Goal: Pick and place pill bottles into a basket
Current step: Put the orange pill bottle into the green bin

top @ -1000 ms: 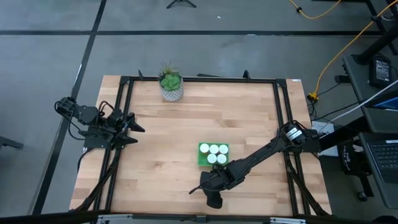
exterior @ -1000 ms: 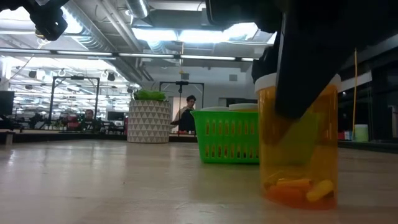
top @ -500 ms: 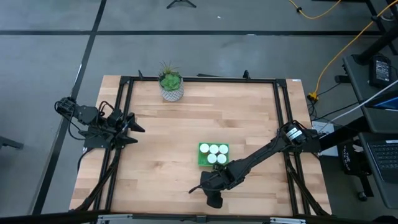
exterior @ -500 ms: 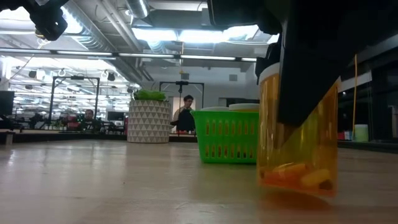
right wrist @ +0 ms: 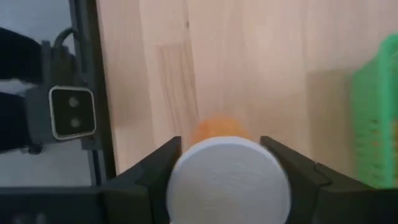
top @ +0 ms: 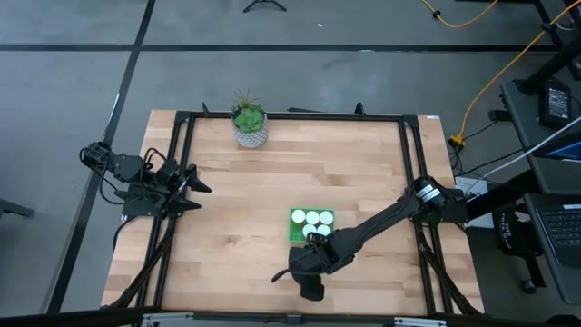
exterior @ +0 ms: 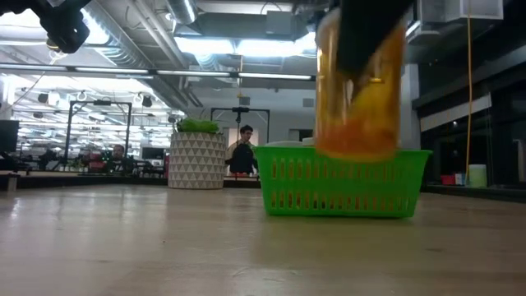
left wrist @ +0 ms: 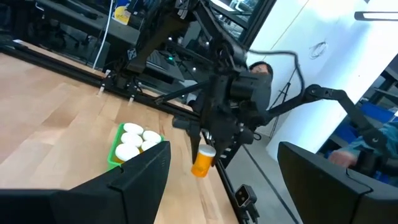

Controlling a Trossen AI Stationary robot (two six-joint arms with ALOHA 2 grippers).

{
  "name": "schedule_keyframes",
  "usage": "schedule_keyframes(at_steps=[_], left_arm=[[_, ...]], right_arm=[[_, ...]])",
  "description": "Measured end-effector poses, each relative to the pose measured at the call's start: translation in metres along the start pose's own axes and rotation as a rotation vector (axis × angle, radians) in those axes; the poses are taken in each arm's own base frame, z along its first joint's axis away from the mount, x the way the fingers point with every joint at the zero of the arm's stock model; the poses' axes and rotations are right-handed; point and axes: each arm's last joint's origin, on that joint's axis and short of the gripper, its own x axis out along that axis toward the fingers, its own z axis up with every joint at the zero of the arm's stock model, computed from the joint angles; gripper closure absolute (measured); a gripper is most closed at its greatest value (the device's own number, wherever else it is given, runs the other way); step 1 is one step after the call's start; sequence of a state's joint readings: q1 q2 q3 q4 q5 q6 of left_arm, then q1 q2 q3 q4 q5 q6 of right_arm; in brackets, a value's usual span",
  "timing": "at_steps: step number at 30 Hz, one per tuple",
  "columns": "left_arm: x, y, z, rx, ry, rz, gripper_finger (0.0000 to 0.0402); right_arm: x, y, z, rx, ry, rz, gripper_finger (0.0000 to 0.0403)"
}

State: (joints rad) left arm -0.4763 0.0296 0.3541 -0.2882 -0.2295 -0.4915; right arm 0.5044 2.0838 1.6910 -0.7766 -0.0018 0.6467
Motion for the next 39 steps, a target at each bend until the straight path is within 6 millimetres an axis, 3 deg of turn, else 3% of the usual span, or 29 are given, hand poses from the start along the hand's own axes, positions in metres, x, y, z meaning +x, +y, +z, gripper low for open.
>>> schedule_keyframes(at_steps=[5,9,14,26,39], left_arm=[[0.000,0.000,0.000,0.008,0.000,0.000,0.0112],[0.000,0.000,0.000,0.008,0.000,0.000,0.0112],[0.000,0.000,0.000,0.008,0.000,0.000,0.0112],[0.000,0.000,0.000,0.008,0.003,-0.007,0.0112],[0.000,0.000,0.000,0.017,0.003,-0.007,0.0112]], right_arm=[[-0.027,-0.006,0.020,-0.055,0.006,-0.024,0.0212],[-0.045,-0.017,0.035,-0.073,-0.005,-0.071,0.0196],[-0.058,-0.035,0.049,-0.106,-0.014,-0.110,0.0195],[-0.061,-0.072,0.066,-0.160,0.000,-0.150,0.0200],[-0.043,-0.083,0.063,-0.181,0.030,-0.163,0.0198]])
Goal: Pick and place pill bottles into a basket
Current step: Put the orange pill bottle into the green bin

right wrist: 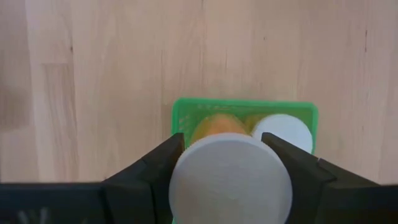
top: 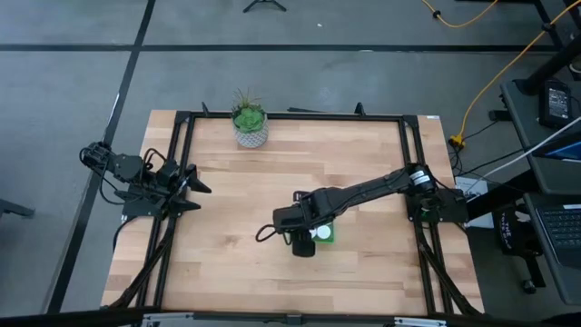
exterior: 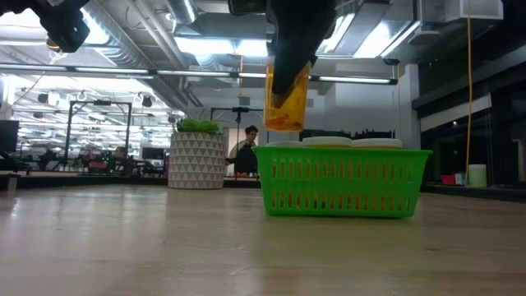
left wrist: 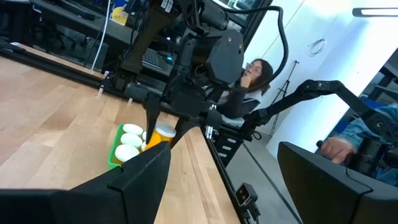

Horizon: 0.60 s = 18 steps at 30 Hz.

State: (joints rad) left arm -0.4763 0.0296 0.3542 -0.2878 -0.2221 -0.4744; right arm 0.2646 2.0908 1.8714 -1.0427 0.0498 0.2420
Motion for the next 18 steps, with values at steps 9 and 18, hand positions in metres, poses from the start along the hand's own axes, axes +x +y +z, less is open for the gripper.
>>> schedule_keyframes(at_steps=[9,18], left_arm=[[0.000,0.000,0.000,0.001,0.000,0.000,0.0112],[0.000,0.000,0.000,-0.002,0.000,0.000,0.0112]], right_arm=[[0.013,0.000,-0.004,0.015,-0.002,0.022,0.0198],[0.014,0.000,-0.004,0.016,-0.002,0.022,0.0198]])
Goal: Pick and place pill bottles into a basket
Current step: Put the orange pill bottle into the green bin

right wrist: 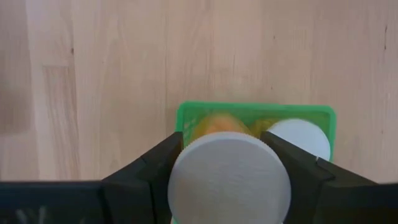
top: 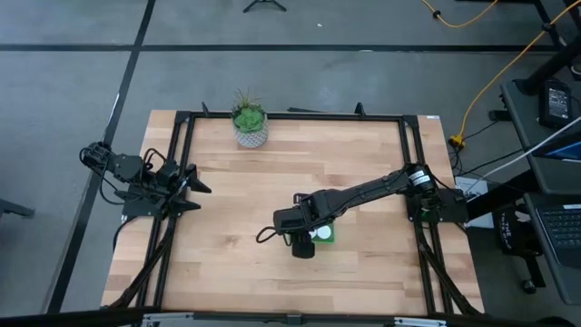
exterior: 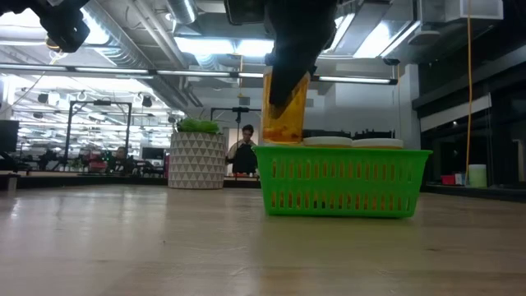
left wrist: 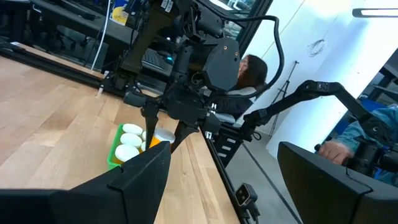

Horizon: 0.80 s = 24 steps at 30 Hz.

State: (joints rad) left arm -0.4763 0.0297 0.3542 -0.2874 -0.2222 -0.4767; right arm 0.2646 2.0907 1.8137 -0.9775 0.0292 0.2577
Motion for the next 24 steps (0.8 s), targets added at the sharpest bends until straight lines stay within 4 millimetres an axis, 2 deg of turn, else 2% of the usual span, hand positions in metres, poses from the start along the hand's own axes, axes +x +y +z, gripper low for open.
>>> schedule_keyframes(at_steps=[13,24], left_arm=[[0.000,0.000,0.000,0.000,-0.001,0.000,0.0112],[0.000,-0.002,0.003,-0.007,-0.024,-0.026,0.0112]], right_arm=[[0.000,0.000,0.002,0.000,-0.016,0.004,0.0198],[0.015,0.001,0.000,-0.002,0.026,0.018,0.0198]])
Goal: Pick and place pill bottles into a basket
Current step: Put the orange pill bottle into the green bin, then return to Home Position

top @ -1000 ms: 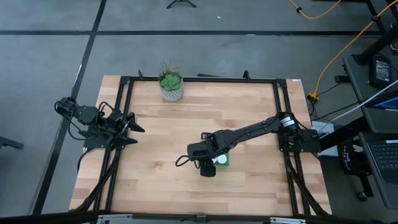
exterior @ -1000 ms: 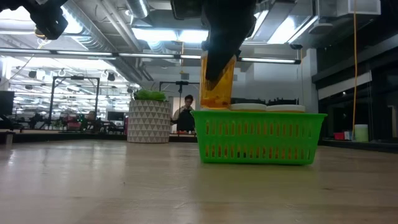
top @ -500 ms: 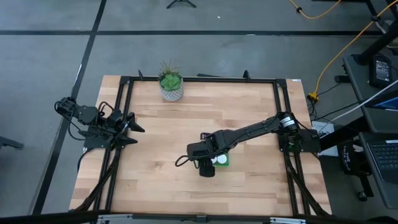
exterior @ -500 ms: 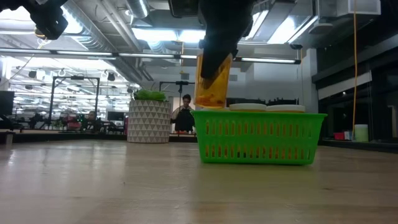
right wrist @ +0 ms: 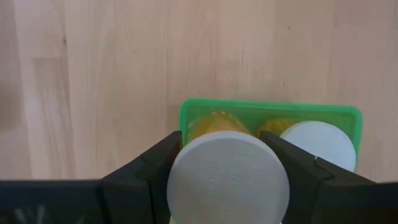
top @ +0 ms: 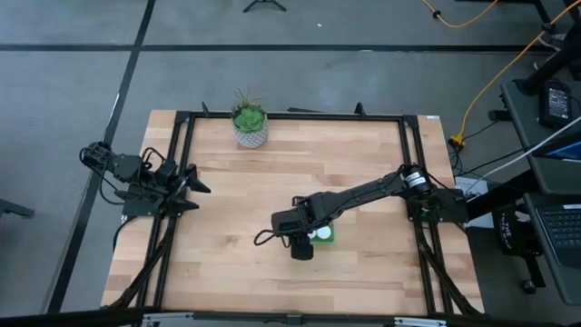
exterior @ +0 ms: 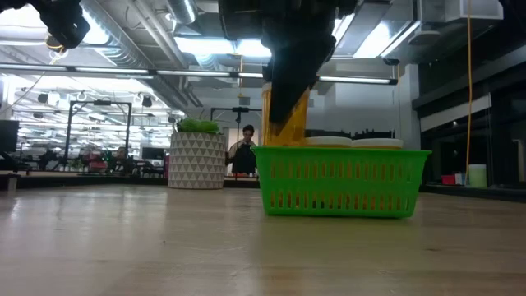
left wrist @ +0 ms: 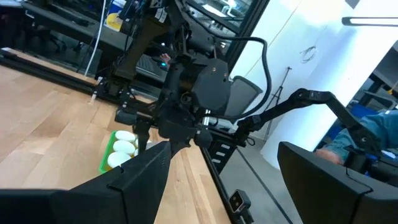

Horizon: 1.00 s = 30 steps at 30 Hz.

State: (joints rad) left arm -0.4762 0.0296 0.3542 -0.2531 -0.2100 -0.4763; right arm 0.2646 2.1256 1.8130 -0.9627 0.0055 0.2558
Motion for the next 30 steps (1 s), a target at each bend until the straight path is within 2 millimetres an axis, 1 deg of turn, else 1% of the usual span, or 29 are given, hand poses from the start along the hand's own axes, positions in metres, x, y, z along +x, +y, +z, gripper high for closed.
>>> schedule_keyframes(at_steps=[14,23,28,30], left_arm=[[0.0000,0.0001,-0.0004,0.005,0.005,-0.001,0.0112],[0.0000,-0.0005,-0.0007,0.004,0.015,-0.020,0.0112],[0.0000,-0.0005,-0.0007,0.008,0.017,-0.024,0.0112],[0.0000,-0.0005,-0.0008,0.008,0.018,-0.024,0.0112]], right_arm=[[0.0004,-0.0003,0.0002,-0.019,-0.003,-0.011,0.0195],[0.0004,-0.0024,0.0007,-0.024,-0.013,-0.052,0.0138],[-0.0005,-0.0023,0.0012,-0.023,-0.014,-0.052,0.0124],[-0.0058,-0.0015,0.0046,-0.023,-0.031,-0.048,0.0122]])
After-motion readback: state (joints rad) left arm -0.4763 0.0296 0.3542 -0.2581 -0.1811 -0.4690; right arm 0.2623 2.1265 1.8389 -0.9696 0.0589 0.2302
